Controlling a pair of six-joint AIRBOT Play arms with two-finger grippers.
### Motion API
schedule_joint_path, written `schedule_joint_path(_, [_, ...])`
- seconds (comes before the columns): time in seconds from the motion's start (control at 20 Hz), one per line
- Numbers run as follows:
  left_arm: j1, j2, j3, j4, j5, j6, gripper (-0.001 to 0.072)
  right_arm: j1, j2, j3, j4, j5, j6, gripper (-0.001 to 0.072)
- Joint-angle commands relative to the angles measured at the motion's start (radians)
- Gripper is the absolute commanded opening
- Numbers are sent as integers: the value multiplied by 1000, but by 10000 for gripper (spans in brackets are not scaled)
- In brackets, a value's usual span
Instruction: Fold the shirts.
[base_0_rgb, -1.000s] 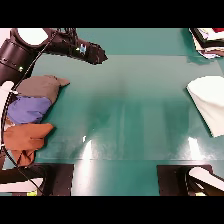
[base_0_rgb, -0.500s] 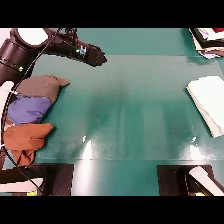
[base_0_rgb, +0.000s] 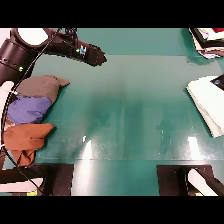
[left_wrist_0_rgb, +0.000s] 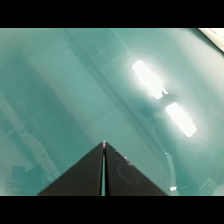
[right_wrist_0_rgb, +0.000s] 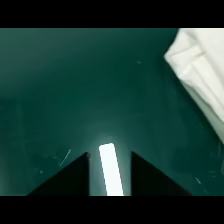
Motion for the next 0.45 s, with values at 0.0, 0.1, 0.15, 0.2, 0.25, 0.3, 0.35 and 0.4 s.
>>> schedule_joint_path(0.0, [0,-1,0,-1,1,-1,26,175,-37,-1,6,-28,-31,34])
schedule_joint_path(0.1, [0,-1,0,-1,1,-1,26,218,-55,-1,6,-33,-31,16])
schedule_joint_path(0.15, [0,-1,0,-1,1,-1,26,232,-63,-1,6,-35,-31,17])
schedule_joint_path(0.2, [0,-1,0,-1,1,-1,26,241,-70,-1,7,-36,-31,16])
schedule_joint_path(0.25, [0,-1,0,-1,1,-1,26,247,-76,0,8,-35,-31,17])
schedule_joint_path(0.3, [0,-1,0,-1,1,-1,26,252,-77,-1,7,-35,-31,16])
schedule_joint_path(0.35, [0,-1,0,-1,1,-1,26,251,-77,-1,9,-34,-31,16])
schedule_joint_path(0.4, [0,-1,0,-1,1,-1,26,251,-77,-1,10,-31,-31,17])
